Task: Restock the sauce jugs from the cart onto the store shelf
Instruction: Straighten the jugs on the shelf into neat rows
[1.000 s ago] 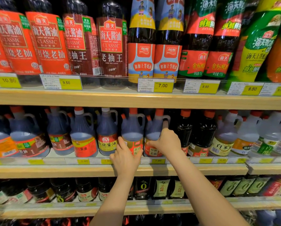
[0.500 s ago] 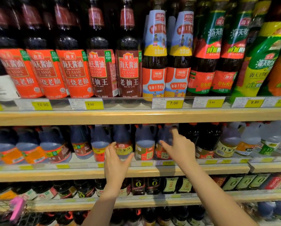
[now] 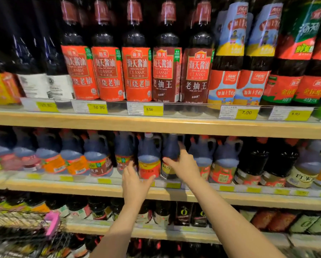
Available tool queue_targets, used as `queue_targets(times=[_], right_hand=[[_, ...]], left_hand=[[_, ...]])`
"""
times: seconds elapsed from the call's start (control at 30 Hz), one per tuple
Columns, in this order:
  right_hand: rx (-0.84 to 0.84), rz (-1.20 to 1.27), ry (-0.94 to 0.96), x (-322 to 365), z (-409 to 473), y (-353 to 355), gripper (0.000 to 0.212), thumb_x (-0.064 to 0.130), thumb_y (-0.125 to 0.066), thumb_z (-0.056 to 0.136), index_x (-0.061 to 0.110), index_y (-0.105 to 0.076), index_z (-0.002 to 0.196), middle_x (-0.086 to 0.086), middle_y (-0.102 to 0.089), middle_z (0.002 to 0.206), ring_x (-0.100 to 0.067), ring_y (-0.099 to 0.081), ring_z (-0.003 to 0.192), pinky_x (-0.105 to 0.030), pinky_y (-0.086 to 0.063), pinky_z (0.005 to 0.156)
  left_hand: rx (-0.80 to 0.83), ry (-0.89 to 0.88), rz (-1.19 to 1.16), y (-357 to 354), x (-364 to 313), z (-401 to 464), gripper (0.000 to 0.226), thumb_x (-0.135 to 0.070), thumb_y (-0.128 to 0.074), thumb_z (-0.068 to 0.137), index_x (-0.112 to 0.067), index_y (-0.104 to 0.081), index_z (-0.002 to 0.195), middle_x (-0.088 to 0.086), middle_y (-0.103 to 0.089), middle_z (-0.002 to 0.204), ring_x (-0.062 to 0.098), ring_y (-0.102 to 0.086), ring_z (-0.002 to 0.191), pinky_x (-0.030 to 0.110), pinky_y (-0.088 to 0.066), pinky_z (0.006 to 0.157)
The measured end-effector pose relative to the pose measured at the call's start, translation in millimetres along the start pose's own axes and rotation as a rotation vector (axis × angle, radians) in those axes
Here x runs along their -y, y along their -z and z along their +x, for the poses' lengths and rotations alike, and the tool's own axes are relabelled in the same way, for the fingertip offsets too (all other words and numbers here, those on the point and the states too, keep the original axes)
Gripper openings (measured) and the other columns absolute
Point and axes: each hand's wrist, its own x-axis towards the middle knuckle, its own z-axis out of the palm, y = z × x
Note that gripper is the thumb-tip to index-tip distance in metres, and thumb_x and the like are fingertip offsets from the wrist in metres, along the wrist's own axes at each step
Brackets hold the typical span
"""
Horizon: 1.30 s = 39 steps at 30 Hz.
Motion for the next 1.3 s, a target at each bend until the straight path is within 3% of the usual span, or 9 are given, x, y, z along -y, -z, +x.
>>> queue_targets(times=[0.07,0.17,0.23,0.4,0.53,0.77,0.93,1.17,1.3], right_hand=[[-0.007,-0.001,-0.055,4,18,-12,0.061,0.043,-0.066,0.082,0.003,-0.051,0.125,-0.021,-0.066,0.11,-0.036,-0.061,0.105,-0.04,-0.052,0.083],[0.015,-0.125,-0.132,8,39,-22,0.062,0.046,-0.063,0.08,0.012,-0.048,0.13,-0.016,-0.06,0.125,-0.034,-0.057,0.114,-0.036,-0.048,0.09],[-0.007,-0.202,-0.172,9,45,-23,0.067,0.047,-0.065,0.077,0.016,-0.044,0.132,-0.011,-0.058,0.129,-0.032,-0.057,0.116,-0.036,-0.047,0.089],[-0.028,-0.424,-0.237,0,45,-32,0.078,0.057,-0.066,0.067,0.017,-0.041,0.13,-0.005,-0.067,0.109,-0.029,-0.064,0.101,-0.032,-0.046,0.071],[-0.1,-0.347,-0.203,-1,43,-37,0.082,0.046,-0.07,0.068,0.015,-0.03,0.132,-0.009,-0.067,0.104,-0.031,-0.066,0.095,-0.032,-0.046,0.068],[-0.168,-0.285,-0.075,1,31,-38,0.08,0.039,-0.071,0.069,0.004,-0.033,0.129,-0.019,-0.064,0.102,-0.038,-0.064,0.088,-0.035,-0.05,0.064],[-0.099,-0.34,-0.1,1,18,-35,0.046,0.038,-0.078,0.067,0.007,-0.049,0.087,-0.012,-0.064,0.086,-0.028,-0.062,0.077,-0.03,-0.041,0.056],[-0.017,-0.444,-0.179,9,17,-24,0.056,0.047,-0.074,0.071,0.004,-0.059,0.103,-0.009,-0.067,0.098,-0.028,-0.065,0.09,-0.031,-0.045,0.062],[-0.141,-0.402,-0.087,16,3,-15,0.057,0.053,-0.068,0.075,0.003,-0.053,0.099,-0.014,-0.065,0.096,-0.033,-0.063,0.089,-0.033,-0.041,0.059]], left_hand=[[0.024,-0.01,-0.036,-10,5,17,0.099,-0.045,-0.077,0.067,-0.006,-0.024,0.141,0.015,-0.039,0.14,0.031,-0.037,0.131,0.044,-0.039,0.103],[0.053,0.011,-0.046,-23,14,29,0.102,-0.05,-0.077,0.063,-0.007,-0.025,0.139,0.014,-0.04,0.138,0.032,-0.039,0.128,0.044,-0.04,0.101],[0.057,0.015,0.003,-29,14,31,0.102,-0.054,-0.078,0.057,-0.006,-0.031,0.134,0.014,-0.048,0.13,0.033,-0.046,0.121,0.044,-0.044,0.095],[0.031,0.016,0.173,-39,7,25,0.096,-0.058,-0.073,0.063,-0.004,-0.031,0.13,0.016,-0.061,0.117,0.033,-0.057,0.108,0.041,-0.042,0.089],[0.002,-0.025,0.234,-39,12,26,0.095,-0.061,-0.067,0.068,-0.003,-0.029,0.133,0.015,-0.06,0.118,0.031,-0.057,0.11,0.04,-0.04,0.092],[0.034,-0.039,0.268,-33,13,26,0.095,-0.064,-0.062,0.07,-0.003,-0.027,0.133,0.015,-0.059,0.12,0.03,-0.055,0.112,0.042,-0.039,0.092],[0.045,-0.024,0.264,-30,11,27,0.091,-0.061,-0.063,0.072,-0.002,-0.027,0.13,0.016,-0.057,0.122,0.03,-0.053,0.114,0.044,-0.037,0.092],[0.062,-0.051,0.245,-31,13,27,0.092,-0.06,-0.066,0.07,-0.002,-0.028,0.13,0.015,-0.055,0.122,0.03,-0.051,0.115,0.043,-0.037,0.095],[0.159,-0.076,0.108,-14,23,28,0.096,-0.054,-0.072,0.067,-0.004,-0.029,0.136,0.015,-0.049,0.132,0.03,-0.045,0.123,0.042,-0.04,0.102]])
